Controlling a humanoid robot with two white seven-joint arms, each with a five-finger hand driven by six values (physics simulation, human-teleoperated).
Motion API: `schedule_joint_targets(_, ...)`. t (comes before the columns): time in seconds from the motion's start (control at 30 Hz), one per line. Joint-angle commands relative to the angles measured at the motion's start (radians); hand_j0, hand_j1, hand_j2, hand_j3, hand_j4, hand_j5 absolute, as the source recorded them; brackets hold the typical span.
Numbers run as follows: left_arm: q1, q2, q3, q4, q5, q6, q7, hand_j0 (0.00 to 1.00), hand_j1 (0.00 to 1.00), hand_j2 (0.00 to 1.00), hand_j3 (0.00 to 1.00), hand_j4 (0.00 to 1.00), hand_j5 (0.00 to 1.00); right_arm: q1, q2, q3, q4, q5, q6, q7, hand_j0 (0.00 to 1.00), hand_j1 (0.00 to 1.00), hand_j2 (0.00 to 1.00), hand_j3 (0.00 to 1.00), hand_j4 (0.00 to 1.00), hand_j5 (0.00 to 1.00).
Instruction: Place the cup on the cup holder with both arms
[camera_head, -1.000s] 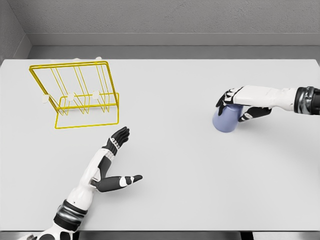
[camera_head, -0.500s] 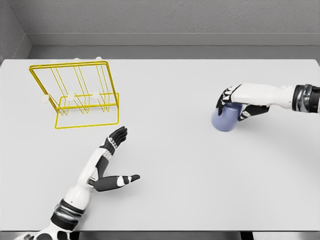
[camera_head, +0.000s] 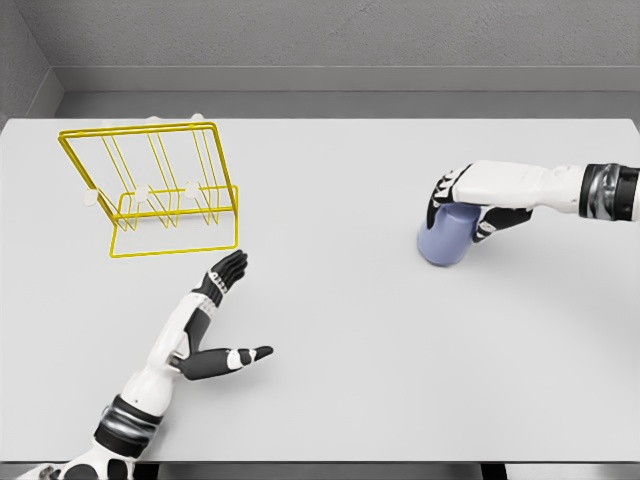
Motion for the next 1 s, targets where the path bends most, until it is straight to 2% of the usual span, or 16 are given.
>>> schedule_joint_targets(0.0, 0.0, 0.002, 0.005, -0.001, -0.004, 0.0, 0.0, 1.0, 1.0, 1.0, 1.0, 1.0, 1.0, 0.0, -0.003, -0.003, -0.01, -0.009, 0.003, -0.006, 0.55, 0.55, 0.55, 0.55, 0.55, 0.55)
schedule_joint_targets(0.4, 0.008, 0.01, 0.027, -0.001, -0.002, 0.0, -0.002, 1.0, 1.0, 1.0, 1.0, 1.0, 1.0, -0.031, -0.006, -0.003, -0.066, -0.013, 0.003, -0.008, 0.55, 0.55, 0.55, 0.55, 0.55, 0.55)
schedule_joint_targets(0.97, 0.012, 0.019, 0.027, -0.001, -0.001, 0.0, 0.0, 1.0, 1.0, 1.0, 1.0, 1.0, 1.0, -0.043, 0.037, -0.003, -0.121, -0.013, 0.003, -0.009, 0.55, 0.55, 0.55, 0.55, 0.55, 0.55)
